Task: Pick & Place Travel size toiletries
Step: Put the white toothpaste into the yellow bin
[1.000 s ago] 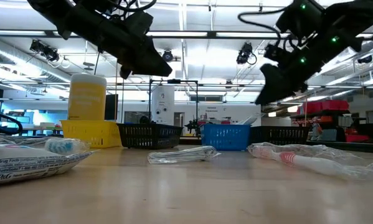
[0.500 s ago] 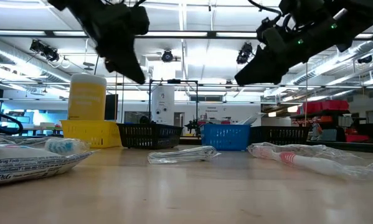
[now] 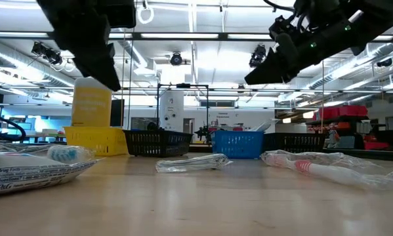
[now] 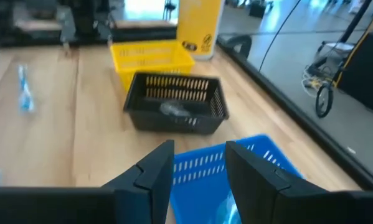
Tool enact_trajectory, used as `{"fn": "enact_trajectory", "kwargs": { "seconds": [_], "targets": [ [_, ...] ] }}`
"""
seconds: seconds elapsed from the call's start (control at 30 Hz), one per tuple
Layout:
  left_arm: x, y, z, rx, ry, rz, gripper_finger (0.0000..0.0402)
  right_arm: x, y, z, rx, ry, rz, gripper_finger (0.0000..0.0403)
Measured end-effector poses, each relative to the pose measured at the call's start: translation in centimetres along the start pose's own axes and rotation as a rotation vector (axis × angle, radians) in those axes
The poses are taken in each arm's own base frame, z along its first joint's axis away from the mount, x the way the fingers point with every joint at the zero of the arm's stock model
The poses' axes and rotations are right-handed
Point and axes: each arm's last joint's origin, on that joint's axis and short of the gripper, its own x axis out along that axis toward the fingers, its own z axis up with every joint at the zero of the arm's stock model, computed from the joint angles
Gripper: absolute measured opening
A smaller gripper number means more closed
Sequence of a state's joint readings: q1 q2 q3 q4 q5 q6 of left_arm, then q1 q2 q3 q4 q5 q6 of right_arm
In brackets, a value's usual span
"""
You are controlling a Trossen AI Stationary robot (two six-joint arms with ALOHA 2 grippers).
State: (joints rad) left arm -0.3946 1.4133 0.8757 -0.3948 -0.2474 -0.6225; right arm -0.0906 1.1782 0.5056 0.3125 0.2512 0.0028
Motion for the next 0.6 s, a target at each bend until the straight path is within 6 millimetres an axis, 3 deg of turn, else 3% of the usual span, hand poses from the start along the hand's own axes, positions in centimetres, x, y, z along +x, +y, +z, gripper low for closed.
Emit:
{"fn": "enact_trajectory", "kwargs": {
  "seconds": [0.3,0.6],
  "targets": [
    [2.8,-1.0,-0.4,-0.015,-0.001,-0.014,0.0084,0.1,-0.8,1.1,0.03,-0.105,-0.031,0.0153],
    [4.1,-1.7,-0.5,0.04,-0.031,-0.037,0.0084,0.3,-1.8,1.4,0.046,-0.141,-0.073,0.0153]
  ]
}}
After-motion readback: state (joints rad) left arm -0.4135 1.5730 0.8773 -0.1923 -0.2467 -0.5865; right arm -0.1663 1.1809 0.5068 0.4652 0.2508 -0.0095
